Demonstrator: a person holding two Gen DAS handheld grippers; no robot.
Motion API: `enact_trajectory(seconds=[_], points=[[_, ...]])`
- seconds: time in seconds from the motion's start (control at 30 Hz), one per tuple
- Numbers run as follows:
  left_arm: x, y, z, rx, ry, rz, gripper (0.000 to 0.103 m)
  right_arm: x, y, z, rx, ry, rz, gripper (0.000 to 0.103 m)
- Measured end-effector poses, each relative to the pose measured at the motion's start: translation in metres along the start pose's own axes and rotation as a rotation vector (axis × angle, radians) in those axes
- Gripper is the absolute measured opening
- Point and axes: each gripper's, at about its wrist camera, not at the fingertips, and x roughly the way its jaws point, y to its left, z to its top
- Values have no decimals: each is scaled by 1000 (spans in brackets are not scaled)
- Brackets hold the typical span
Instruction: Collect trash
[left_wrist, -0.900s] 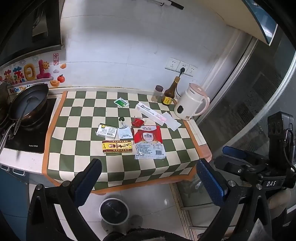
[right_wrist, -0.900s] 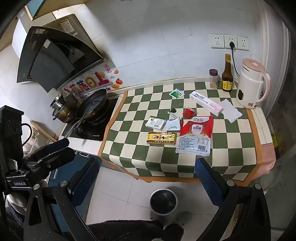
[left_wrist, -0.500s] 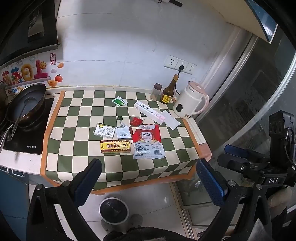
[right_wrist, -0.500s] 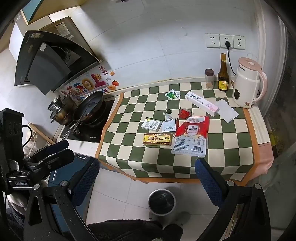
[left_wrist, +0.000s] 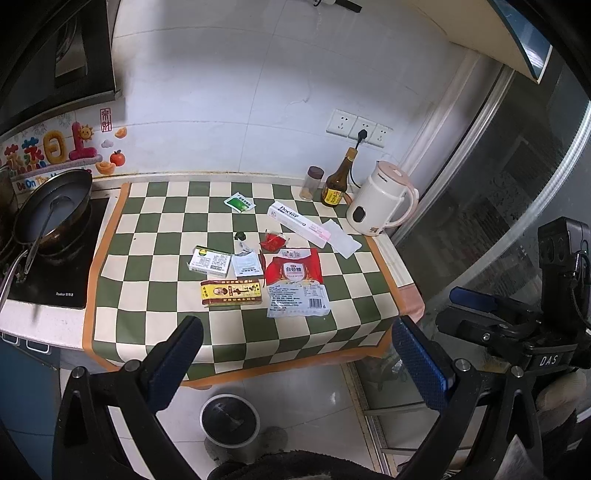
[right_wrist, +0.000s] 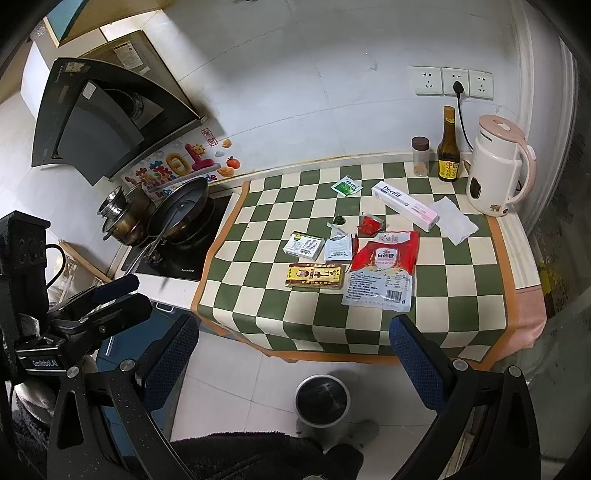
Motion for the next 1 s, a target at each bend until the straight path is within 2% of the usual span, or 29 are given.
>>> enact_trajectory(seconds=[1.0], points=[[-8, -12, -6, 6, 0, -14, 103, -5, 4, -5, -10, 7, 0, 103]])
